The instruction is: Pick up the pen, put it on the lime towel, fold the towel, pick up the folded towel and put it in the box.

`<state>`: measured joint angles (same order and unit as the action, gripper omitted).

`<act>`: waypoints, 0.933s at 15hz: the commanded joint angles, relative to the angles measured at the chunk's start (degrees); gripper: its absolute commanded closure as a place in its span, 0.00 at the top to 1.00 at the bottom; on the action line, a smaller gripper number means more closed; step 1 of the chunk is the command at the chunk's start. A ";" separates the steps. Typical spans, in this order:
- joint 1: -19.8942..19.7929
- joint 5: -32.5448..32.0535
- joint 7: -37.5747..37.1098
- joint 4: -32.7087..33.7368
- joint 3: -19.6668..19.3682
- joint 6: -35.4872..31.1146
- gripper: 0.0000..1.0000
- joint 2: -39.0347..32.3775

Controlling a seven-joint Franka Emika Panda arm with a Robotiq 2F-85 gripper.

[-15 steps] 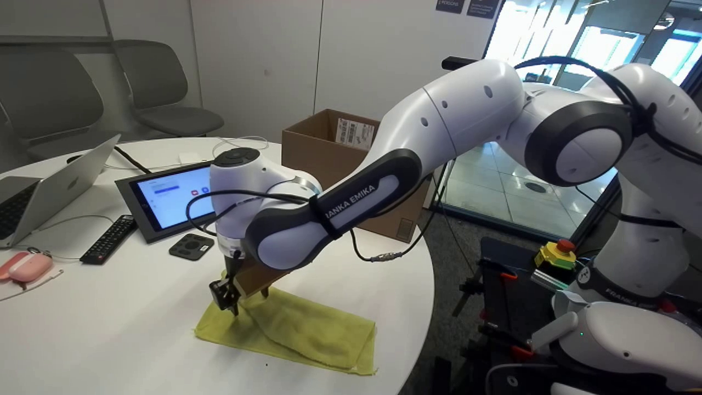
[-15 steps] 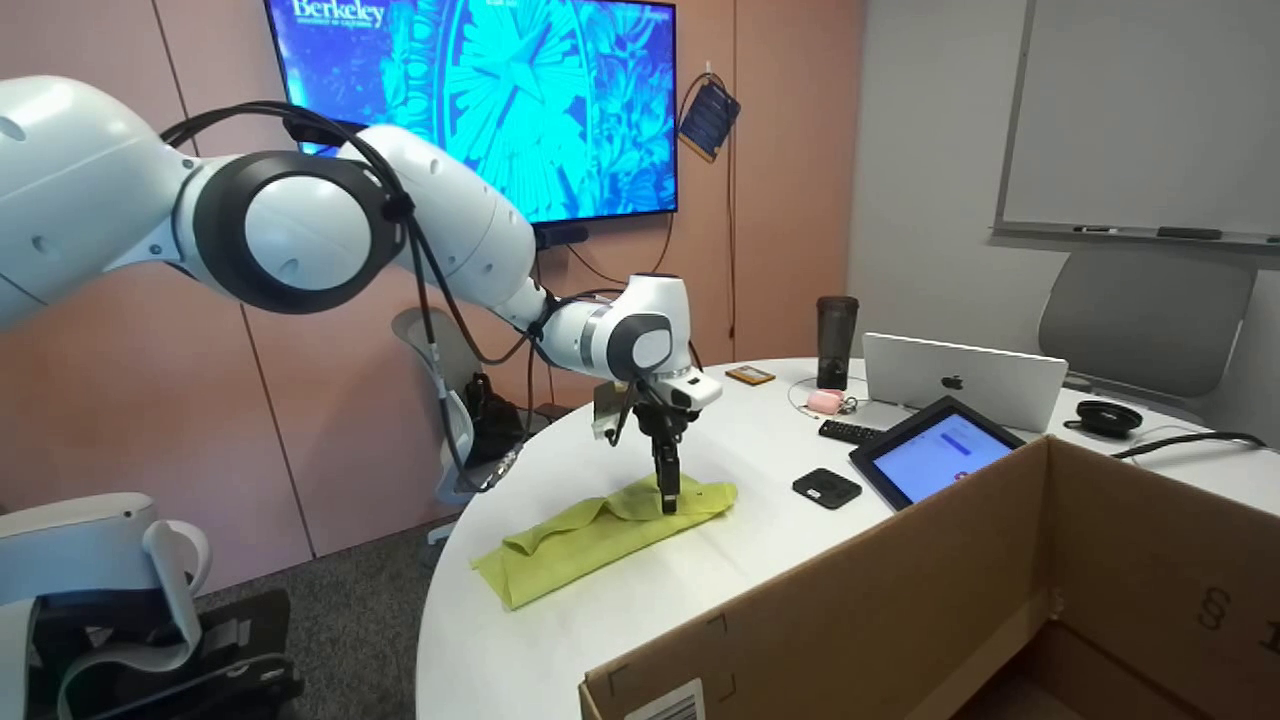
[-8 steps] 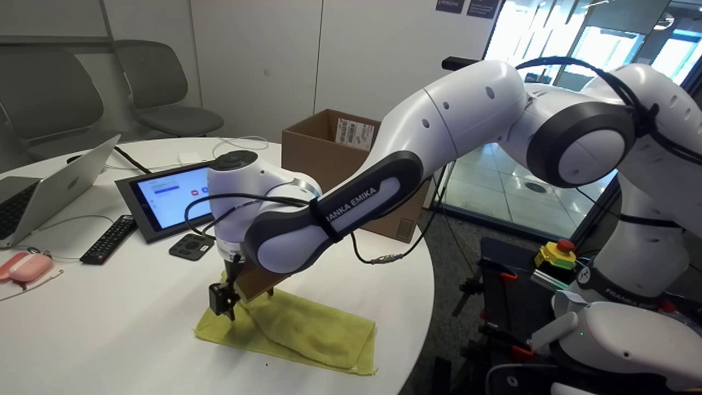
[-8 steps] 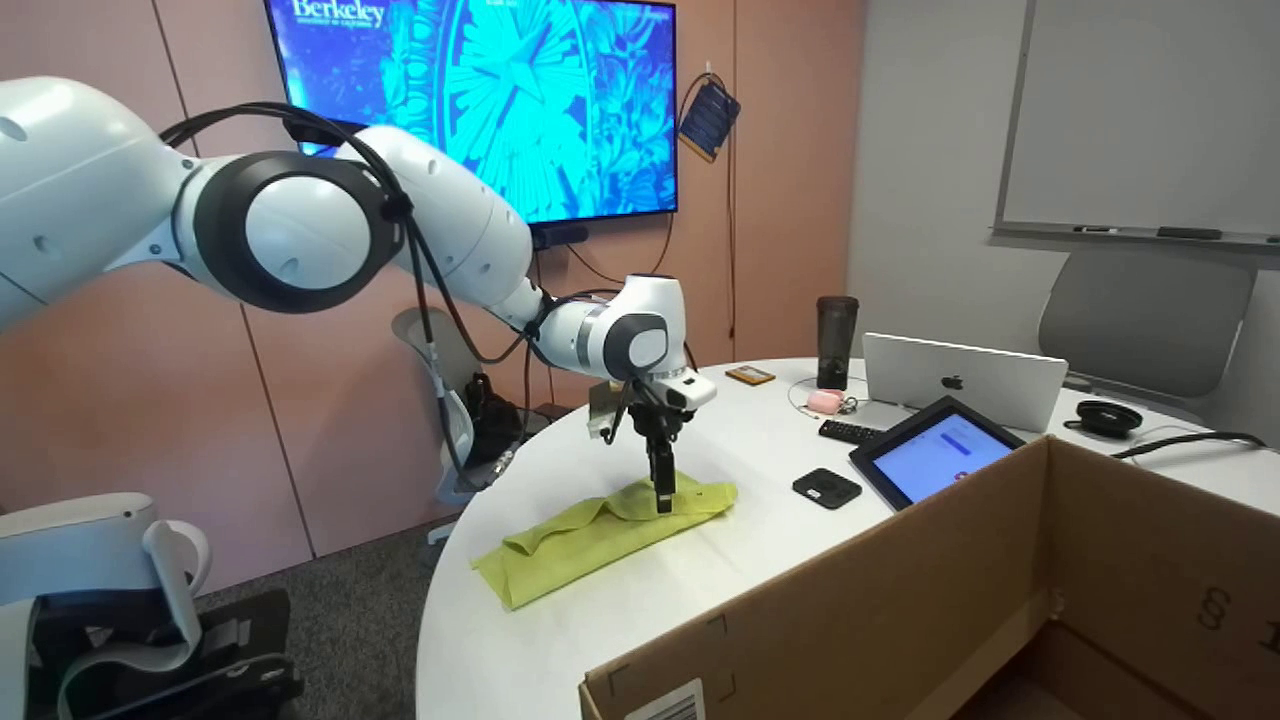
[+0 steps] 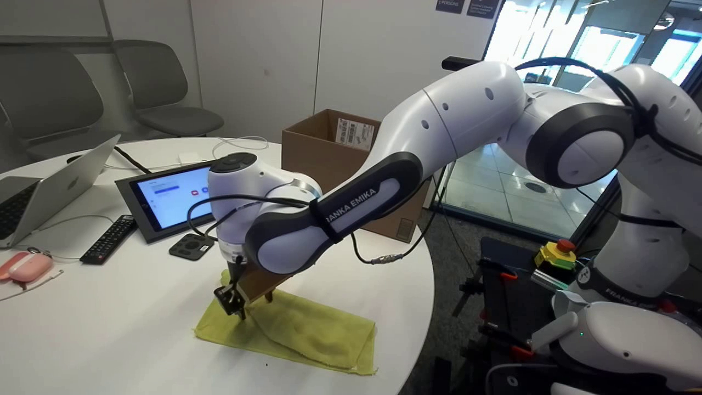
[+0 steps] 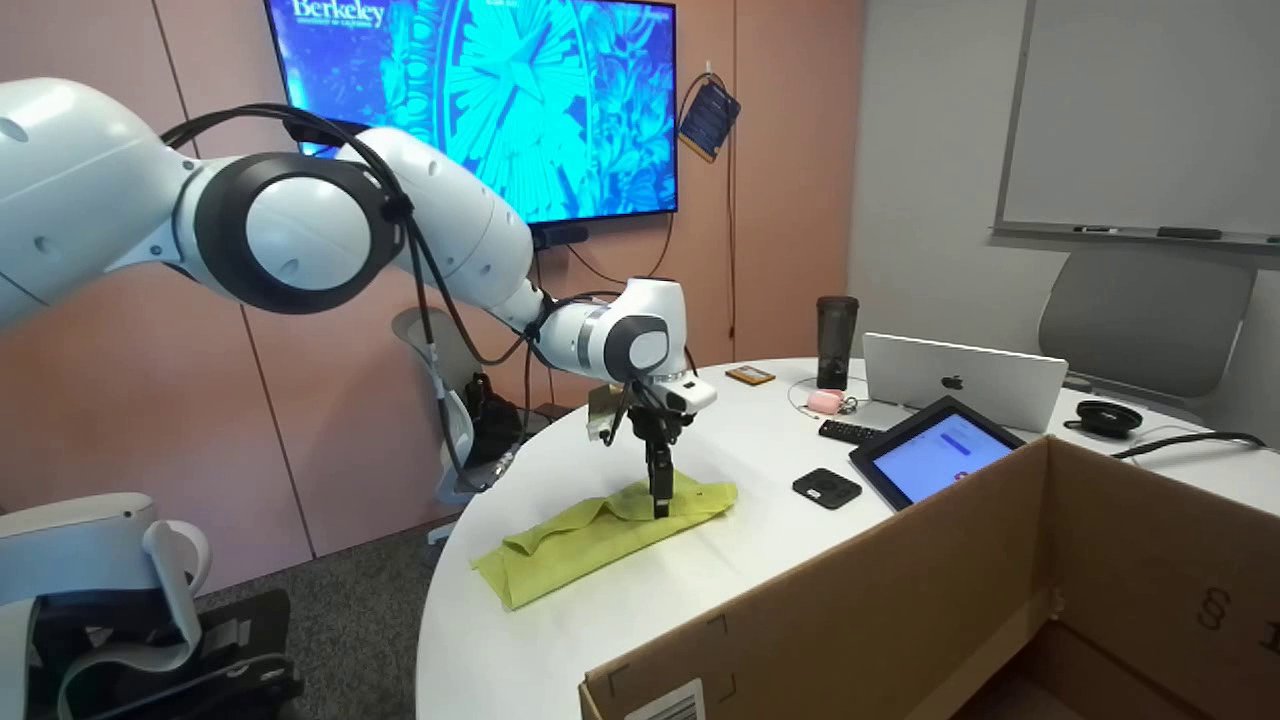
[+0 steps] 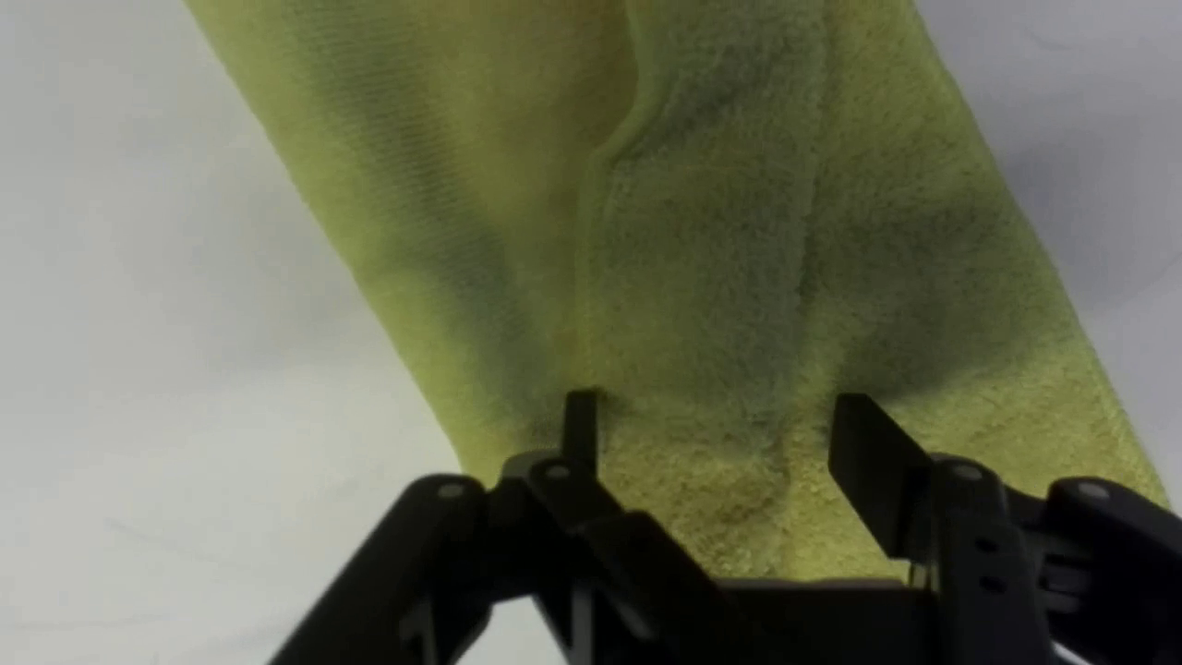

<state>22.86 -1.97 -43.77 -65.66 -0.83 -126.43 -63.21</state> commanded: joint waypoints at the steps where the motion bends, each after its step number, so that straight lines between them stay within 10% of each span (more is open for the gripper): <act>1: 0.40 -0.53 -0.25 1.51 -0.63 1.06 0.34 -0.54; 5: 0.47 -0.62 -0.34 1.30 -0.76 0.93 0.04 -0.27; 14: 0.47 -0.76 -0.16 -1.14 -0.79 -0.13 0.03 2.30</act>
<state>22.87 -1.99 -43.77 -65.64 -1.04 -126.39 -63.03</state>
